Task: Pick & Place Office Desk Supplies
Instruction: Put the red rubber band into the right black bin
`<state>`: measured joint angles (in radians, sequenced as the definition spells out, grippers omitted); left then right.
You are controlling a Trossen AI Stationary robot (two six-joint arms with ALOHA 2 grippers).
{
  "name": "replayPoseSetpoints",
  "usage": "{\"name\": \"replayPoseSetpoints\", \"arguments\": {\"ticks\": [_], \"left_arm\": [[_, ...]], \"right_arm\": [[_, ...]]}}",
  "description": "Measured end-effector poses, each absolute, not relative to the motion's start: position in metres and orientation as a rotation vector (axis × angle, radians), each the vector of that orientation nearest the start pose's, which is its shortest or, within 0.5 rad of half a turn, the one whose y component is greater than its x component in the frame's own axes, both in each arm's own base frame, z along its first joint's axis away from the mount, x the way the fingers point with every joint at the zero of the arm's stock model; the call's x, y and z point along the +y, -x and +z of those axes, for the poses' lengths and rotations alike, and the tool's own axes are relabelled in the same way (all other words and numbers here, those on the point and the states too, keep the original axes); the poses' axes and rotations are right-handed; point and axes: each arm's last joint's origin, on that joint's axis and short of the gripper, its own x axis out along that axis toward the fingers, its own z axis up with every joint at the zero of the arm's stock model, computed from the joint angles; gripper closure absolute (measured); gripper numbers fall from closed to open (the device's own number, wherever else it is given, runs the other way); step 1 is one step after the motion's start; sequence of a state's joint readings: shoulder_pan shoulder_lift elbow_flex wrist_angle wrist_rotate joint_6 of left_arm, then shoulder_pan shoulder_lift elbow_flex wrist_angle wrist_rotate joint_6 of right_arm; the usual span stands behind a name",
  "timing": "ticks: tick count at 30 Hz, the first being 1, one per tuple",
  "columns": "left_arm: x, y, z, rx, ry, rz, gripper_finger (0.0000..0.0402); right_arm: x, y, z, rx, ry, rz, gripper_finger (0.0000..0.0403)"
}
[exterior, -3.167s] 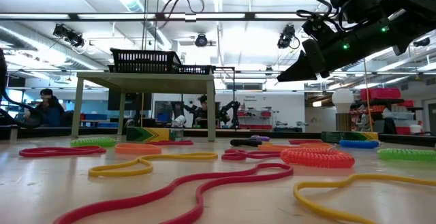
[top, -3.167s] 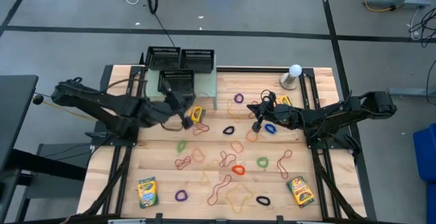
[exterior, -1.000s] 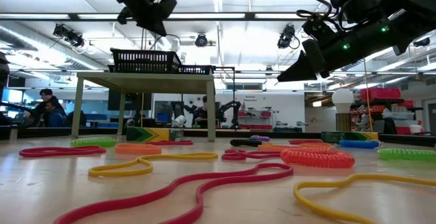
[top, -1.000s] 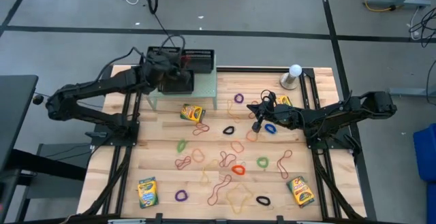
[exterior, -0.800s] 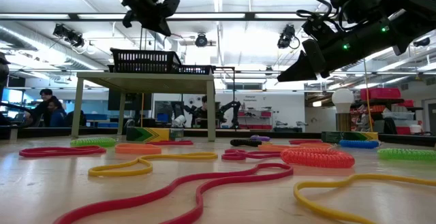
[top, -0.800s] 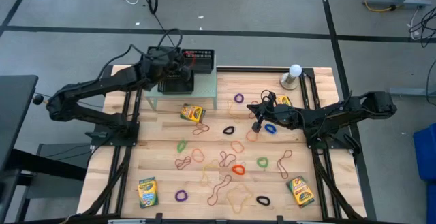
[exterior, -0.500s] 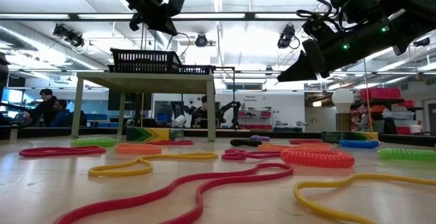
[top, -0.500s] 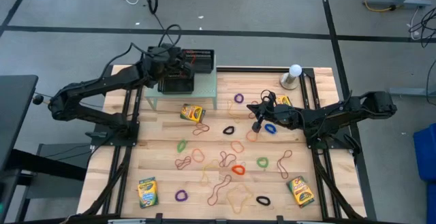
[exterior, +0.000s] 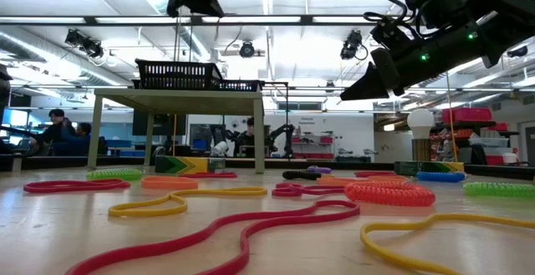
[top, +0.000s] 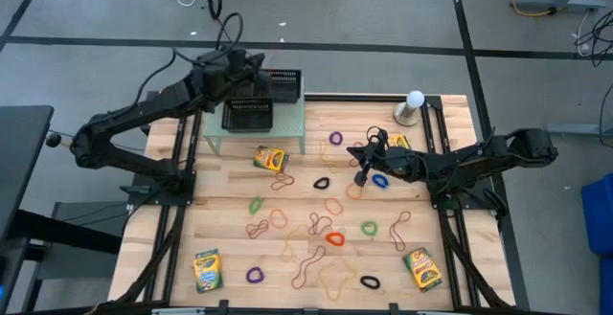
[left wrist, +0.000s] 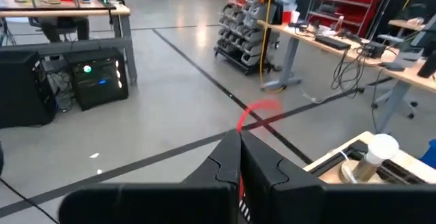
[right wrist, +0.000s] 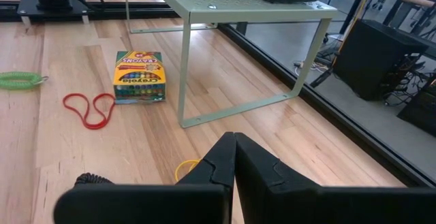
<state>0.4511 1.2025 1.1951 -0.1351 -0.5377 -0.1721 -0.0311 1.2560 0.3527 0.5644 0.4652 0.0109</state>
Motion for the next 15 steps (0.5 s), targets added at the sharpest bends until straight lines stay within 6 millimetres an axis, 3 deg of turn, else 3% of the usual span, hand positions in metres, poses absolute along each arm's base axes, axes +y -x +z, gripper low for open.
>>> {"name": "replayPoseSetpoints", "arguments": {"ticks": [6,15], "left_arm": [[0.142,-0.245,0.388,0.115,0.124,1.019,0.0394],[0.179,-0.274,0.346,0.250,0.127,1.027,0.0394]], "right_arm": [[-0.020,-0.225,0.168,0.332,0.063,-0.493,0.0387],[-0.020,-0.225,0.168,0.332,0.063,-0.493,0.0387]]}}
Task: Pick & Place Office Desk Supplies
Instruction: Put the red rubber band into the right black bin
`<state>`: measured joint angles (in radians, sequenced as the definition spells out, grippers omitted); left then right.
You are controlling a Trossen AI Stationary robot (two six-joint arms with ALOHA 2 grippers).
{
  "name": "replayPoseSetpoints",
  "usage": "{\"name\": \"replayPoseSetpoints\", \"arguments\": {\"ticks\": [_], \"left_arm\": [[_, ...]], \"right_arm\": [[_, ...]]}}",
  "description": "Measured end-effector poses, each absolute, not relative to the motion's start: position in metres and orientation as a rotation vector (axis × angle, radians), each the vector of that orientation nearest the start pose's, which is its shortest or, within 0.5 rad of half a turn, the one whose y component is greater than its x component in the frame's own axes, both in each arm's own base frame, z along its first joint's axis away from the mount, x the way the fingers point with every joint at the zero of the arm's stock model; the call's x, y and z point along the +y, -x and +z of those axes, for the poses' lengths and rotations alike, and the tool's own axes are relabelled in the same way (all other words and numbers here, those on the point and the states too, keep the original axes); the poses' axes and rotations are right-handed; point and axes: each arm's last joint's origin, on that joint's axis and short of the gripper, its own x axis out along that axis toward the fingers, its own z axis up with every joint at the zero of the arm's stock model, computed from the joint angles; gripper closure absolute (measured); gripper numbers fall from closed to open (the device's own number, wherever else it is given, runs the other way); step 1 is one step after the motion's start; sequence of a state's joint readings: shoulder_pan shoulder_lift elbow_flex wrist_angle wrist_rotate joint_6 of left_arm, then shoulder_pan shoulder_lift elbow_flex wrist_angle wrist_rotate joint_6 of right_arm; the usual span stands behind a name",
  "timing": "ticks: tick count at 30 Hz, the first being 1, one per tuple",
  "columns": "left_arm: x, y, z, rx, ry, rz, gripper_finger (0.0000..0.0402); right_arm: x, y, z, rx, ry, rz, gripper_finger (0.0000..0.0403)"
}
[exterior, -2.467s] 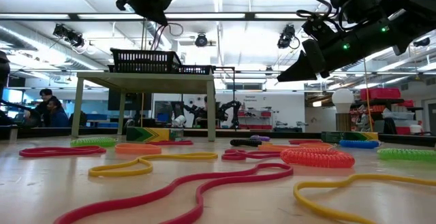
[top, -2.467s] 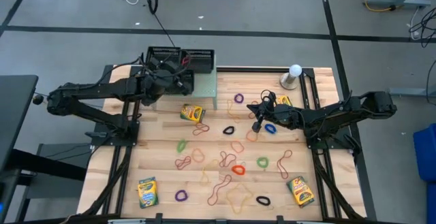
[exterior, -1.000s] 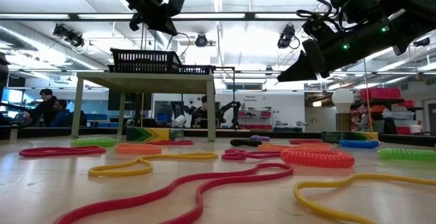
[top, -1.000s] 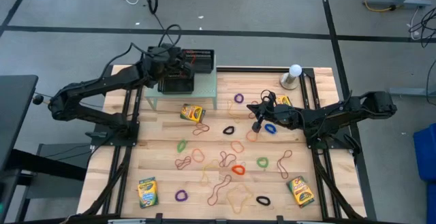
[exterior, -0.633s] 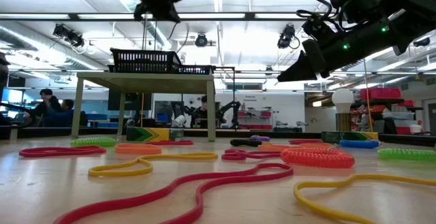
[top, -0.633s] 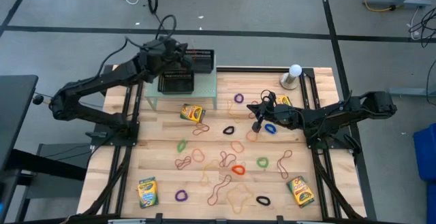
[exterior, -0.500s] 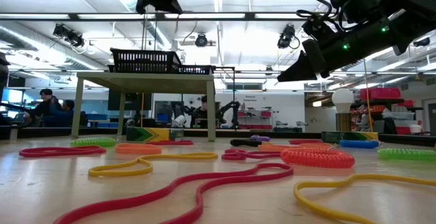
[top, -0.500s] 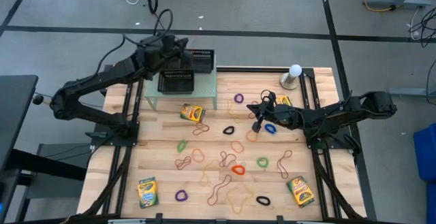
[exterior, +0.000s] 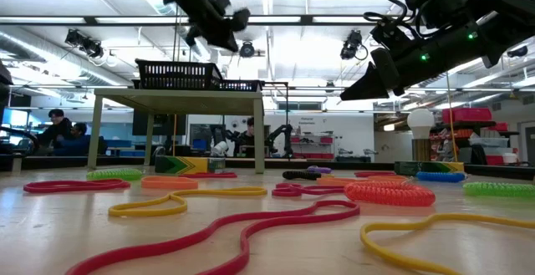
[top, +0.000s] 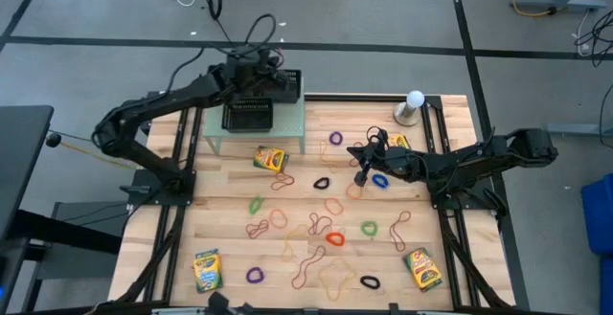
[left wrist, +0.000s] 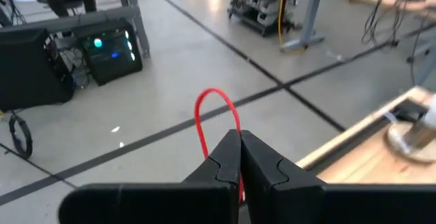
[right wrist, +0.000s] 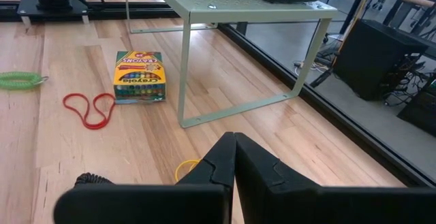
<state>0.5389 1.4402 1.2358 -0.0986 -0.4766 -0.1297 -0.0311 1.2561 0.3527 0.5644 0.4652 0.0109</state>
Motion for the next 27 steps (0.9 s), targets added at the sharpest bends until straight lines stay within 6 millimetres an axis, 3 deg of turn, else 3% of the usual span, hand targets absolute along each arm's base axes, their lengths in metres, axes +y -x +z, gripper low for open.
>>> {"name": "replayPoseSetpoints", "arguments": {"ticks": [8,14,27], "left_arm": [[0.184,-0.282,0.333,0.298,0.147,0.984,0.0381],[0.180,-0.278,0.327,0.391,0.146,0.978,0.0328],[0.170,-0.280,0.324,0.529,-0.043,1.035,0.0224]], "right_arm": [[-0.020,-0.225,0.168,0.332,0.063,-0.493,0.0387],[-0.020,-0.225,0.168,0.332,0.063,-0.493,0.0387],[-0.020,-0.225,0.168,0.332,0.063,-0.493,0.0387]]}}
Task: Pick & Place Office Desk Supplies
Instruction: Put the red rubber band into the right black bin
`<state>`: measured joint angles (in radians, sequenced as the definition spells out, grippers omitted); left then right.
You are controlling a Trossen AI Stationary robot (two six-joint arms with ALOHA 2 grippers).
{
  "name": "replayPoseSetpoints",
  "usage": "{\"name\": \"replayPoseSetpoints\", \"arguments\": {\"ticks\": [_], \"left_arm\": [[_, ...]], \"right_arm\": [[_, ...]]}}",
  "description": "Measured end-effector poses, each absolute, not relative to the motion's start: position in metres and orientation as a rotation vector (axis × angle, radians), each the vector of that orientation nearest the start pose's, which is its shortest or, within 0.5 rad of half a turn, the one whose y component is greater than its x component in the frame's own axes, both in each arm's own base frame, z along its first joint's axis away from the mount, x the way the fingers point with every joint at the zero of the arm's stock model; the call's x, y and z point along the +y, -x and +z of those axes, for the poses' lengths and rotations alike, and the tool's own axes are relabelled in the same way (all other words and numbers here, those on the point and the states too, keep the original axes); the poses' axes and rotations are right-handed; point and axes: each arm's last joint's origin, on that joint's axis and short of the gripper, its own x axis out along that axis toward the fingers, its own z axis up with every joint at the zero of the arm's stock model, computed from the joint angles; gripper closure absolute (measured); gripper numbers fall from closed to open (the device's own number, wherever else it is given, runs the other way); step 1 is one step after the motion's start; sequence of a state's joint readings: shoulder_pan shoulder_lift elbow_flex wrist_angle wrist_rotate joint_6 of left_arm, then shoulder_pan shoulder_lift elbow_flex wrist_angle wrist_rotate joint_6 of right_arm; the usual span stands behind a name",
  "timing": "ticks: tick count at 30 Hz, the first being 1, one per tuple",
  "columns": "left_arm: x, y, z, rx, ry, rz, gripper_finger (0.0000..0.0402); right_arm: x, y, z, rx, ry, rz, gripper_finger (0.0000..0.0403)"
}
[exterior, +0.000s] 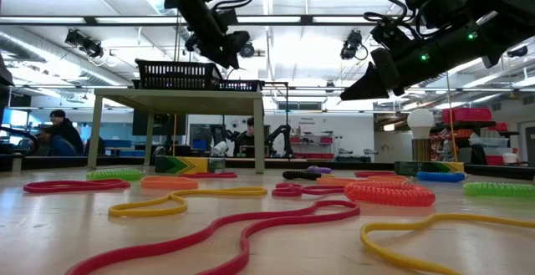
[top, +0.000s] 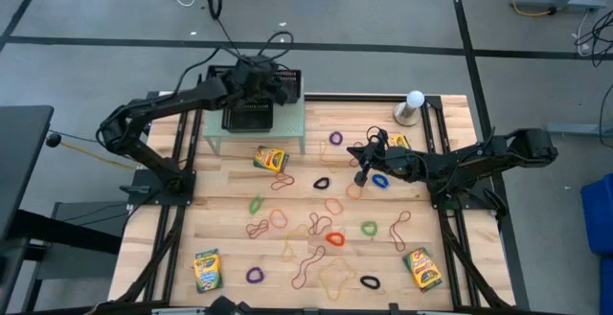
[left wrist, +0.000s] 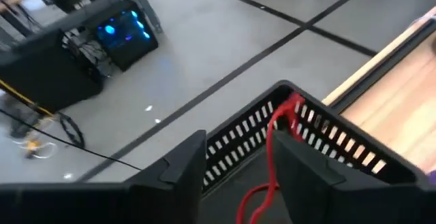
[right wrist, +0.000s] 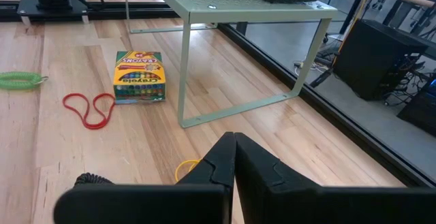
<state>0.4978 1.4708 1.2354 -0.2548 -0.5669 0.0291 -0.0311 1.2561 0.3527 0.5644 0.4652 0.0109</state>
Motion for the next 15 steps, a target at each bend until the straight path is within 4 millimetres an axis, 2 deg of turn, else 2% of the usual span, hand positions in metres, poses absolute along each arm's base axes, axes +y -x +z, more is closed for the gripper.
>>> {"name": "replayPoseSetpoints", "arguments": {"ticks": [8,15], "left_arm": [[0.155,-0.284,0.326,0.667,-0.315,1.175,0.0190],[0.149,-0.286,0.327,0.716,-0.395,1.175,0.0192]], "right_arm": [[-0.020,-0.225,0.168,0.332,0.063,-0.493,0.0387],[-0.020,-0.225,0.168,0.332,0.063,-0.493,0.0387]]}}
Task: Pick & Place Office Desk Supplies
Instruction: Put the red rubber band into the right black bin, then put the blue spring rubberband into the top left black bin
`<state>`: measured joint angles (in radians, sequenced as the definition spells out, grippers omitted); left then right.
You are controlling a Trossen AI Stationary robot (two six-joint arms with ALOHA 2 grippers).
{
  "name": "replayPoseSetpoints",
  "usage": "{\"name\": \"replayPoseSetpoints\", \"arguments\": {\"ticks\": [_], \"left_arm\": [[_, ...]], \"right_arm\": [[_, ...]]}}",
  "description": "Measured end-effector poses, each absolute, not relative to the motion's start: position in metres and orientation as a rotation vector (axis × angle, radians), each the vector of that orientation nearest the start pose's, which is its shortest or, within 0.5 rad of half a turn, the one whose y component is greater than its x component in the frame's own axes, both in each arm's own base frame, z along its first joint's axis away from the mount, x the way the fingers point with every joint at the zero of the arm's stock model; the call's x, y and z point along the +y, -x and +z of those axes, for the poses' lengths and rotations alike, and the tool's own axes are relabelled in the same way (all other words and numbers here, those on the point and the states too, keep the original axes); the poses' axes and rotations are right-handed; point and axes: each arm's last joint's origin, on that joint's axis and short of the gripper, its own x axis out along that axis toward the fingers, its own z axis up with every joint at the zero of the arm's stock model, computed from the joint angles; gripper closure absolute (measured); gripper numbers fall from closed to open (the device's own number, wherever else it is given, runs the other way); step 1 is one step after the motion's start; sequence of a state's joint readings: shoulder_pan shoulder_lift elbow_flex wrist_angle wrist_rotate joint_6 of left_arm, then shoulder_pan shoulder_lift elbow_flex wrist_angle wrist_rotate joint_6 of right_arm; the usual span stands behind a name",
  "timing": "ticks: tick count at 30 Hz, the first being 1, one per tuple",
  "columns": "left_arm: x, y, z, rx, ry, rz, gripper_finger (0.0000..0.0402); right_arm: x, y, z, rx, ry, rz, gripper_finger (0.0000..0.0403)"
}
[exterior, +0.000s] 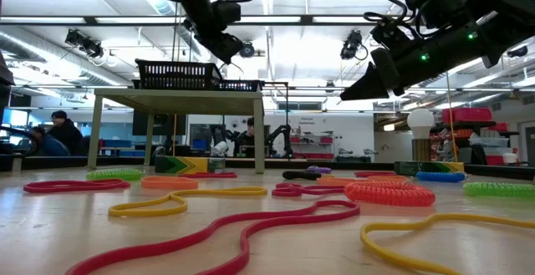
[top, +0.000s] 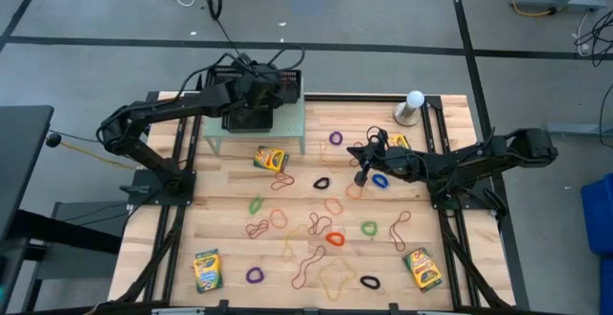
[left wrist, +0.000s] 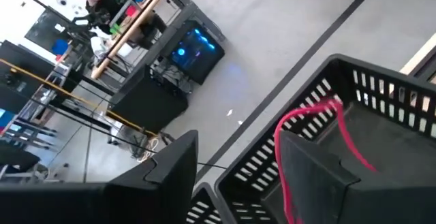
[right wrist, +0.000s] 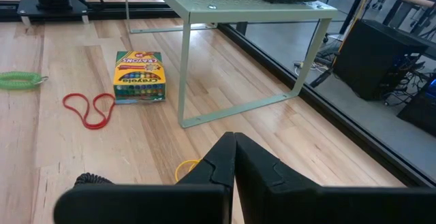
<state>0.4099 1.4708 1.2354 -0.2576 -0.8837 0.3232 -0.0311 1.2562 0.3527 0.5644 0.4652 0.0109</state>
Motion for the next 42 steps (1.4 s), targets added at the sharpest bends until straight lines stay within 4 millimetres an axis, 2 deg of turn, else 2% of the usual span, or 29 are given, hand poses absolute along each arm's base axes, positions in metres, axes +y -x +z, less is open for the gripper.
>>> {"name": "replayPoseSetpoints", "arguments": {"ticks": [4,7,12,17,23,29,33,36,40,42], "left_arm": [[0.145,-0.289,0.326,0.712,-0.390,1.110,0.0190],[0.143,-0.287,0.328,0.668,-0.320,1.047,0.0181],[0.149,-0.278,0.333,0.589,-0.163,0.990,0.0154],[0.153,-0.269,0.330,0.617,-0.086,0.995,0.0131],[0.168,-0.258,0.324,0.606,0.110,0.987,0.0133],[0.176,-0.248,0.331,0.527,0.236,0.953,0.0142],[0.169,-0.241,0.342,0.508,0.194,0.894,0.0157],[0.155,-0.238,0.350,0.514,0.119,0.816,0.0187],[0.124,-0.236,0.342,0.539,-0.030,0.590,0.0247],[0.113,-0.233,0.339,0.498,-0.064,0.541,0.0277]], "right_arm": [[-0.020,-0.225,0.168,0.332,0.063,-0.493,0.0387],[-0.020,-0.225,0.168,0.332,0.063,-0.493,0.0387],[-0.020,-0.225,0.168,0.332,0.063,-0.493,0.0387],[-0.020,-0.225,0.168,0.332,0.063,-0.493,0.0387],[-0.020,-0.225,0.168,0.332,0.063,-0.493,0.0387],[-0.020,-0.225,0.168,0.332,0.063,-0.493,0.0387],[-0.020,-0.225,0.168,0.332,0.063,-0.493,0.0387],[-0.020,-0.225,0.168,0.332,0.063,-0.493,0.0387],[-0.020,-0.225,0.168,0.332,0.063,-0.493,0.0387],[-0.020,-0.225,0.168,0.332,0.063,-0.493,0.0387]]}}
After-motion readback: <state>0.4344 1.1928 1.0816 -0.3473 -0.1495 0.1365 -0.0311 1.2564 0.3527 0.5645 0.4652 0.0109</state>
